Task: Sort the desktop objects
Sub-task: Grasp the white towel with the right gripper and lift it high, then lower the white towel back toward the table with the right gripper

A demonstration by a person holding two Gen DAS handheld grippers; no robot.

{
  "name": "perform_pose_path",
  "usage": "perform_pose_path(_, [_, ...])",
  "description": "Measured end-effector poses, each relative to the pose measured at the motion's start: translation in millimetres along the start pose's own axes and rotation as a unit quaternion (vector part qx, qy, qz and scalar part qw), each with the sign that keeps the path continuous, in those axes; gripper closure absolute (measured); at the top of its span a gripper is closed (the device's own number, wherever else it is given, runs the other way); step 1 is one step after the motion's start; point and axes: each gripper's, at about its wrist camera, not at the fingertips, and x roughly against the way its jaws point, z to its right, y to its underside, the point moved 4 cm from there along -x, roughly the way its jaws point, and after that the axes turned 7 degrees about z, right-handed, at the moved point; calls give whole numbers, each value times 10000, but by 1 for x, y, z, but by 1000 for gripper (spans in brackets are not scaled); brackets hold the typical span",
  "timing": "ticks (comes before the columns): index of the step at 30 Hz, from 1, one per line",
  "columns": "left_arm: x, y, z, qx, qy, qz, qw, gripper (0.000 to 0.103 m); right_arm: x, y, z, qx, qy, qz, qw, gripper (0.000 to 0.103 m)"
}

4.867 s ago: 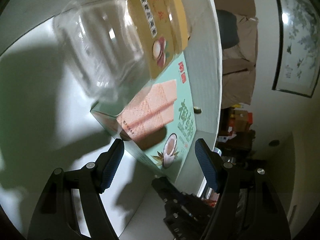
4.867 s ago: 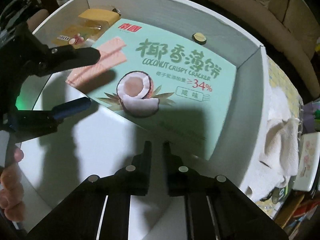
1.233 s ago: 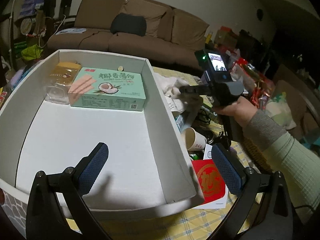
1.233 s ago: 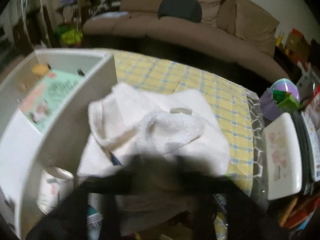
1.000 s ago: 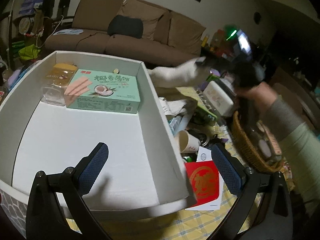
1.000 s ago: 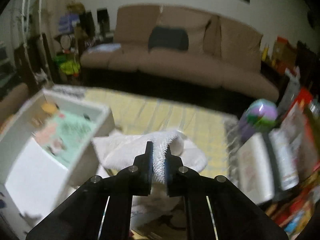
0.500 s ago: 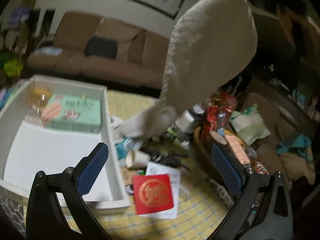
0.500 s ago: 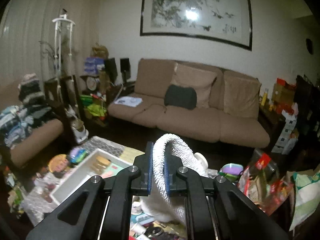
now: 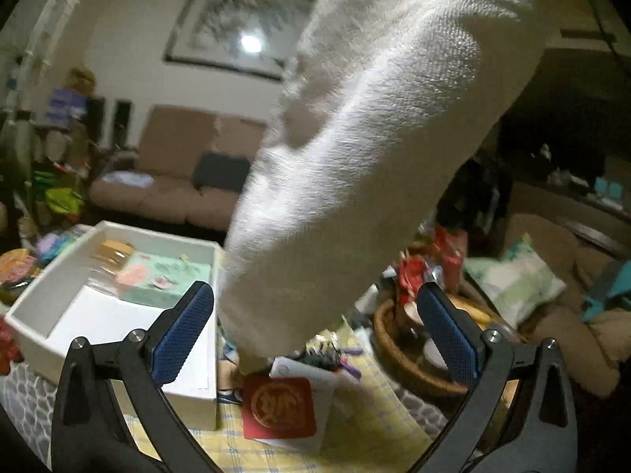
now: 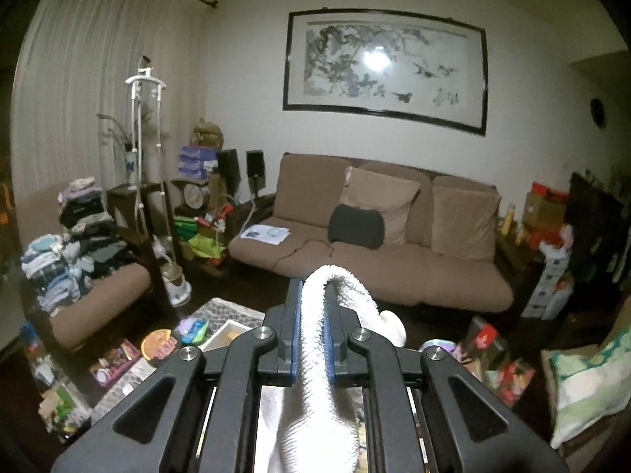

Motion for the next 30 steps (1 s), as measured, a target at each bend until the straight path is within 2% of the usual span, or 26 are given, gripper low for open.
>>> perform_pose_path(2, [13, -3, 12, -286, -305, 415, 9983, 0, 11, -6, -9, 20, -5, -8, 10000, 95])
perform_pose_path(6, [16, -5, 44, -883, -562, 670, 9922, 0, 26, -12, -19, 77, 126, 13, 9999, 95])
perform_pose_path(8, [26, -2, 60, -1161, -693, 996, 9858, 0, 29, -14, -19, 41, 205, 8, 9998, 95])
perform_pose_path(11, [37, 5, 86, -1674, -1013, 1359, 9712, 0, 36, -18, -21, 32, 269, 11, 9996, 95])
perform_pose_path(13, [39, 10, 102, -1942, -932, 1445, 9658, 0, 39, -21, -22, 23, 297, 42, 9995, 95])
perform_pose_path(17, [30, 12, 117, -1984, -820, 1341, 9674, 0, 48, -25, -27, -40, 163, 135, 9998, 95])
perform_pose_path(20, [24, 14, 123, -1810, -504, 1222, 9746, 0, 53, -26, -36, 149, 169, 105, 9997, 95])
perform_pose_path(21, [11, 20, 122, -1846, -301, 983, 9774, 0, 51, -23, -36, 178, 132, 33, 9998, 95])
perform_pose_path(22, [-18, 32, 119, -1958, -184, 383, 9797, 9, 46, -16, -33, 112, 114, -42, 9999, 96])
perform_pose_path(23, [-44, 44, 114, -2075, -294, -218, 9776, 61, 36, 0, -25, 8, 161, -233, 9996, 96])
perform_pose_path(24, [-67, 56, 103, -2061, -380, -764, 9748, 100, 26, 16, -19, -45, 156, -444, 9989, 96])
perform_pose_path(26, [-94, 73, 67, -1352, -241, -1561, 9781, 98, 5, 64, -1, -267, 36, -920, 9954, 96])
perform_pose_path(28, [-99, 79, 39, -941, -128, -1936, 9765, 99, -14, 120, 19, -505, 15, -1276, 9905, 93])
perform_pose_path(30, [-92, 79, 17, -830, 52, -2060, 9750, 96, -31, 184, 35, -702, -107, -1679, 9833, 85])
